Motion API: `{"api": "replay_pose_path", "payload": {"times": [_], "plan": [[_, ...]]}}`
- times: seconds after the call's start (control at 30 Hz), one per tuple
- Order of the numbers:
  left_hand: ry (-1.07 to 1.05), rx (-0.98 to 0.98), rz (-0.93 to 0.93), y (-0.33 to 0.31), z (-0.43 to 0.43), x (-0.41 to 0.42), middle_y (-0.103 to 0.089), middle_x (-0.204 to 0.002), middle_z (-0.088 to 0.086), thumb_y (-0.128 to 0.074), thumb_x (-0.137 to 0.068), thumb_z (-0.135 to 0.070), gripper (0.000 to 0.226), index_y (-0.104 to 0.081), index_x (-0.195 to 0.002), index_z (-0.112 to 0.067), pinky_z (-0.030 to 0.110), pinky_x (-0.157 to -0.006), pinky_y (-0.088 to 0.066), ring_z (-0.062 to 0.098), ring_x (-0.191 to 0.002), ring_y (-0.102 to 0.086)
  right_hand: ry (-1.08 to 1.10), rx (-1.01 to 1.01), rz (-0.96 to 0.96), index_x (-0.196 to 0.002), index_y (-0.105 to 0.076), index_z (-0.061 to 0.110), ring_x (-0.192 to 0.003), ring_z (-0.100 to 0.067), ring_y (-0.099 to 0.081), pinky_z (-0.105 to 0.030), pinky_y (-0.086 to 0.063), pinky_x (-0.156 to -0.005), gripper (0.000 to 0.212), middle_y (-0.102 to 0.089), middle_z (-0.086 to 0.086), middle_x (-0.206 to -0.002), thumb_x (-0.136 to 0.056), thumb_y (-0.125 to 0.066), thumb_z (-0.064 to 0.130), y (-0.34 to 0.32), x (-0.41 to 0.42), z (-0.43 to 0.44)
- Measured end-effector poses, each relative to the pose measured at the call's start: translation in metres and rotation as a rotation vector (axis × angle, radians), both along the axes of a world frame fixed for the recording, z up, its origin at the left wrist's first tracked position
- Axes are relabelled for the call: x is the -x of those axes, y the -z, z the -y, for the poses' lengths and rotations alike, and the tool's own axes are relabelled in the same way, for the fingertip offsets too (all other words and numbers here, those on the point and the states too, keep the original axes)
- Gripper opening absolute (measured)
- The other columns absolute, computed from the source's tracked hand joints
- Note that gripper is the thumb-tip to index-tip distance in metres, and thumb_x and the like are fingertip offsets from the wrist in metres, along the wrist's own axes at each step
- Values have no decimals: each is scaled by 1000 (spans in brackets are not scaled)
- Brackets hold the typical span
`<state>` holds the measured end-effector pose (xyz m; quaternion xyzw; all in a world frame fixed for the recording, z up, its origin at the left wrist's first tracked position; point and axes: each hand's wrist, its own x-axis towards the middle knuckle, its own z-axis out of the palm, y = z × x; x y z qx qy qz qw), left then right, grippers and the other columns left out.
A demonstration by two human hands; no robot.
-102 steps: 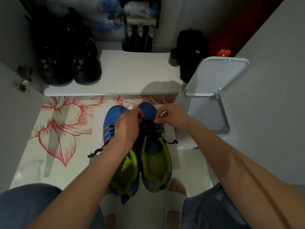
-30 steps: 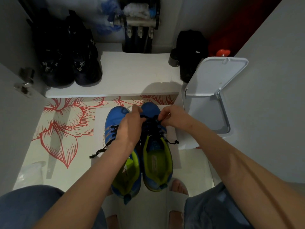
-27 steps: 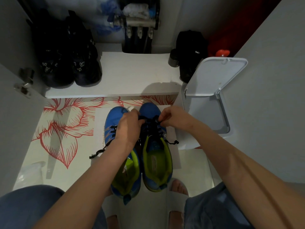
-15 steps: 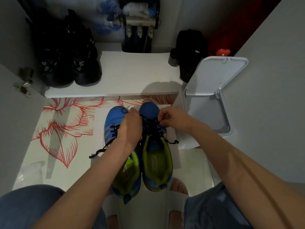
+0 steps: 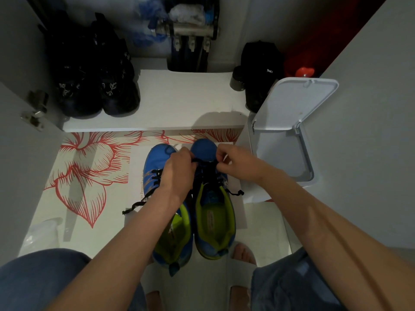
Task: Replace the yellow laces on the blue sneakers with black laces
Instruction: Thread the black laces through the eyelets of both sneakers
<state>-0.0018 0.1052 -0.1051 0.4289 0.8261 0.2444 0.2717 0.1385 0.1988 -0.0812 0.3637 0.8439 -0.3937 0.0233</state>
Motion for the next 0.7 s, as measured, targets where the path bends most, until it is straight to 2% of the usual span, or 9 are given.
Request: {"api": "replay_pose_path", "payload": {"times": [0.07, 0.13, 0.27, 0.33, 0.4, 0.47, 0.53, 0.6, 0.7], "plan": [[13, -20, -9, 0, 1, 1, -58, -85, 10, -52, -92, -18, 16, -58, -100, -5, 34, -59, -48, 18, -62, -50, 7, 6, 0, -91, -55, 5, -79, -16, -50, -14, -37, -61, 8, -58, -13, -94, -85, -60, 6, 0, 0, 0], [15, -35, 29, 1, 0, 2, -57, -82, 10, -52, -92, -16, 16, -60, -97, -3, 37, -61, -49, 21, -63, -52, 7, 31, -2, -94, -56, 3, -79, -15, -50, -8, -37, -59, 10, -56, -11, -97, -85, -61, 4, -1, 0, -2], [14, -38, -11, 4, -1, -2, -43, -70, 0, -43, -96, -12, 16, -53, -103, -1, 27, -54, -42, 13, -57, -42, 51, 62, 17, -99, -57, 7, -88, -14, -52, -12, -41, -65, 19, -52, -1, -97, -83, -65, 1, -1, -2, -3], [32, -34, -34, 1, -1, -7, -33, -67, -6, -39, -98, -9, 16, -47, -109, -2, 16, -49, -33, 6, -55, -33, 57, 38, 31, -101, -61, 2, -87, -12, -52, -4, -38, -62, 18, -49, 8, -85, -83, -65, 1, 0, -3, -3], [40, -33, -46, 3, -1, -8, -31, -67, -7, -36, -98, -9, 17, -46, -111, -3, 15, -49, -30, 5, -55, -30, 49, 19, 26, -100, -63, -1, -86, -12, -51, -1, -38, -60, 17, -43, 14, -80, -84, -64, 1, 0, -1, -3], [45, -16, -77, 5, -1, -4, -34, -66, -5, -36, -99, -12, 19, -47, -109, -1, 22, -50, -34, 7, -55, -33, 56, 25, 12, -100, -63, -1, -86, -14, -52, -11, -44, -69, 16, -47, 9, -82, -85, -63, 1, -1, 0, -3], [93, -9, -130, 2, -2, -3, -37, -67, -4, -37, -99, -14, 19, -48, -107, -1, 20, -49, -37, 8, -56, -36, 68, 27, 8, -100, -61, 2, -87, -16, -54, -29, -48, -78, 13, -50, 0, -92, -87, -60, 2, -1, 0, -3], [156, 102, -167, -4, -2, -7, -46, -80, -2, -39, -99, -17, 19, -47, -109, -2, 20, -58, -41, 7, -68, -46, 63, 22, -7, -100, -59, 6, -88, -17, -53, -28, -48, -75, 11, -50, -3, -98, -89, -57, 3, 0, 1, -2], [253, 274, -316, -15, -2, -10, -51, -111, 9, -46, -98, -23, 27, -45, -115, -2, 21, -69, -35, 13, -99, -55, 58, 23, -19, -103, -57, 5, -87, -14, -50, -16, -40, -63, 13, -49, -3, -99, -91, -54, 3, 2, 2, -1]]}}
